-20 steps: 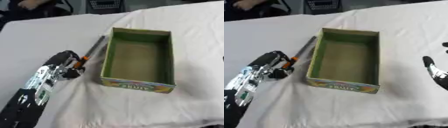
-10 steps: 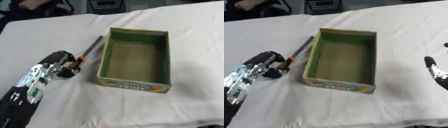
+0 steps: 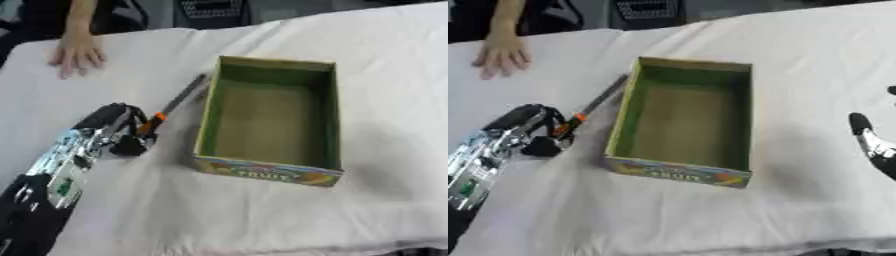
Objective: Pick up objects on the table and place them in the box.
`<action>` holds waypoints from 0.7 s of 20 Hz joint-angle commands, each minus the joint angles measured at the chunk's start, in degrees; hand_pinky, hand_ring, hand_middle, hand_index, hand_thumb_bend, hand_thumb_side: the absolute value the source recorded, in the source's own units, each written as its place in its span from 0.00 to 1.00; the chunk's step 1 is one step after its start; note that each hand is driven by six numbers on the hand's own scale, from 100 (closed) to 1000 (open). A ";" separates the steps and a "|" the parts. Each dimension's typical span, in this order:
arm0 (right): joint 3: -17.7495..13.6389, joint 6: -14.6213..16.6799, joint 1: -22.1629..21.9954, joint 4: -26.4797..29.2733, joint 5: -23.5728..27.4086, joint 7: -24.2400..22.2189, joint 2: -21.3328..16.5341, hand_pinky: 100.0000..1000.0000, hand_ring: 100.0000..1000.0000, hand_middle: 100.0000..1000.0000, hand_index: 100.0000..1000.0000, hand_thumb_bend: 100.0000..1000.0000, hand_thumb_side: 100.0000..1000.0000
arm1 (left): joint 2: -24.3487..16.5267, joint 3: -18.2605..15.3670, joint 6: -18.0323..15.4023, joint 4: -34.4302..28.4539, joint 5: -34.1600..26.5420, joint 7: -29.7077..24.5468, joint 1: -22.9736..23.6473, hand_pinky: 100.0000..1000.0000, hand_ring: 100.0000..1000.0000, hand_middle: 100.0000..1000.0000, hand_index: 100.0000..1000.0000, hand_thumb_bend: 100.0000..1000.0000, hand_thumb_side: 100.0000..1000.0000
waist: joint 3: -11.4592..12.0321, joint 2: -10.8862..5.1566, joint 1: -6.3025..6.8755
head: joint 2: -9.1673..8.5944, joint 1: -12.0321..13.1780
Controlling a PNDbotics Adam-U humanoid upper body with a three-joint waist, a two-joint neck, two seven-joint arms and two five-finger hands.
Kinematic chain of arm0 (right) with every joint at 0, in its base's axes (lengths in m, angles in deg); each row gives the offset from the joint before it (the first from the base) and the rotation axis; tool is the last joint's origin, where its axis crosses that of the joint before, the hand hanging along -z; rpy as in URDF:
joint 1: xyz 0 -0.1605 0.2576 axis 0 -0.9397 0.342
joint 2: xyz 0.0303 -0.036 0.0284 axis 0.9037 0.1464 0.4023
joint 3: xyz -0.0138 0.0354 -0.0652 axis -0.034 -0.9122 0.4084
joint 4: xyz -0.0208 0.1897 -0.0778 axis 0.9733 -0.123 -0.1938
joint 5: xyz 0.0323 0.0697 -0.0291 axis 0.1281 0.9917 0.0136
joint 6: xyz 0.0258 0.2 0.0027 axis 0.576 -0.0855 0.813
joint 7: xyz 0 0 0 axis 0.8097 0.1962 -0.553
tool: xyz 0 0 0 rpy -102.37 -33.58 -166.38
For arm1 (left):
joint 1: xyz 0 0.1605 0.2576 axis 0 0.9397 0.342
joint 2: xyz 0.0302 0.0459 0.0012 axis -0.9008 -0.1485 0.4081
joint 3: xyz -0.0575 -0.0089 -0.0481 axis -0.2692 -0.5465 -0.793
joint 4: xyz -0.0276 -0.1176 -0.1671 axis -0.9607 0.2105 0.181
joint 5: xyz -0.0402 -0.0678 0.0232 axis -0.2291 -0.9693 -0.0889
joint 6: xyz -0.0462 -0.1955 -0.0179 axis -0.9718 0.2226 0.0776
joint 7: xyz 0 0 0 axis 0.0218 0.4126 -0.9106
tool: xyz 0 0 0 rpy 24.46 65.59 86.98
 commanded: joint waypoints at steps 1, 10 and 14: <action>-0.43 0.01 0.00 1.19 -0.07 -0.06 -1.31 0.51 0.60 0.67 0.73 0.44 0.59 | -1.75 -0.32 0.38 -0.13 -0.36 0.44 -0.29 0.00 0.14 0.35 0.57 0.22 0.24 | 0.06 -0.70 -0.25 | 0.01 0.52; -0.43 0.05 0.03 1.19 -0.04 -0.09 -1.25 0.51 0.60 0.67 0.73 0.44 0.59 | -1.37 -0.22 0.40 -0.09 0.19 0.54 -1.60 0.00 0.03 0.25 0.44 0.17 0.20 | -0.06 -0.76 -0.26 | 0.01 0.52; -0.44 0.06 0.04 1.19 -0.03 -0.10 -1.24 0.51 0.60 0.67 0.73 0.45 0.59 | -1.41 -0.12 0.00 -0.08 1.09 0.21 -2.24 0.00 0.01 0.22 0.36 0.17 0.17 | -0.10 -0.73 -0.27 | 0.01 0.49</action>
